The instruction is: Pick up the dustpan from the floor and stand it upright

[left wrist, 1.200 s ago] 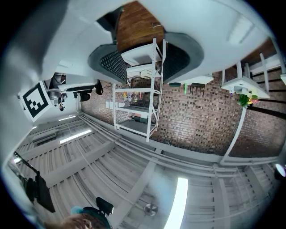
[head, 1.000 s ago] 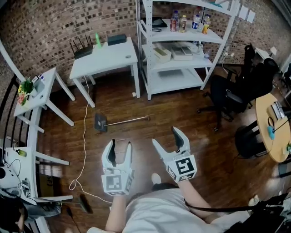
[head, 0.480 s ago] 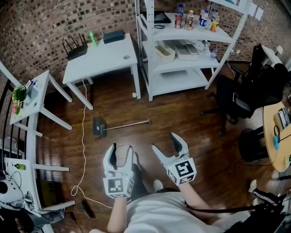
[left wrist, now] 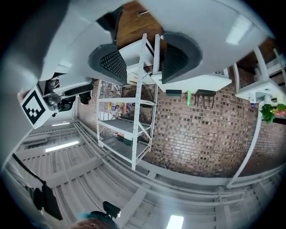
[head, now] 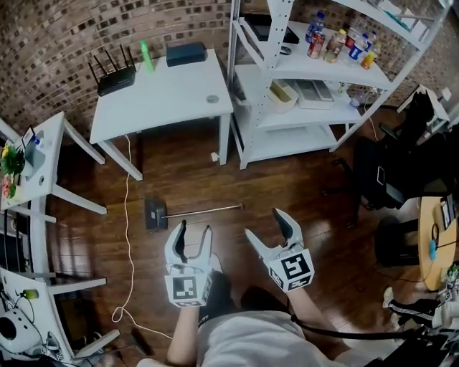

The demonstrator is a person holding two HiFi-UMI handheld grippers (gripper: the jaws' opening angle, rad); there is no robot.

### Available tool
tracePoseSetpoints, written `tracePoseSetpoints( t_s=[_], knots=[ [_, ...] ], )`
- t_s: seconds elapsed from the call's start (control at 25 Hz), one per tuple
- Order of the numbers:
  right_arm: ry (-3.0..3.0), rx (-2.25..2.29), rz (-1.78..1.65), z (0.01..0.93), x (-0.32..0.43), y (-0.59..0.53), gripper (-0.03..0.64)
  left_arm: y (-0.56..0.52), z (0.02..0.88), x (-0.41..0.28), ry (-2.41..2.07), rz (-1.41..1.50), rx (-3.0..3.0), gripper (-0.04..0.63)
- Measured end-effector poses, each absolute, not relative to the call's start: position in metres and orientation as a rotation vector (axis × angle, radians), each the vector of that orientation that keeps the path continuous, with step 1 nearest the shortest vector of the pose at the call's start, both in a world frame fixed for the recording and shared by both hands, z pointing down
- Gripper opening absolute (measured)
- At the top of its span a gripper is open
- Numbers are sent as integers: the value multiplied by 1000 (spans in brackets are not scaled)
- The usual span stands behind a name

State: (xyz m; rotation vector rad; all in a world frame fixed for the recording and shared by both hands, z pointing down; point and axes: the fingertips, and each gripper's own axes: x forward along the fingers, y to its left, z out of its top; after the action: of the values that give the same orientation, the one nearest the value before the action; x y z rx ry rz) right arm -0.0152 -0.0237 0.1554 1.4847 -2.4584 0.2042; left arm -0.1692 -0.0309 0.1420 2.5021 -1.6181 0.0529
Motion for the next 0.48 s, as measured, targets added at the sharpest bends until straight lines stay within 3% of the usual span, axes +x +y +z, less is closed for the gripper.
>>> tracePoseSetpoints(
  t_s=[0.48],
  knots=[
    [-2375,1373,445,323,7,-96,334,-128,300,-123,-1387,192,2523,244]
  ],
)
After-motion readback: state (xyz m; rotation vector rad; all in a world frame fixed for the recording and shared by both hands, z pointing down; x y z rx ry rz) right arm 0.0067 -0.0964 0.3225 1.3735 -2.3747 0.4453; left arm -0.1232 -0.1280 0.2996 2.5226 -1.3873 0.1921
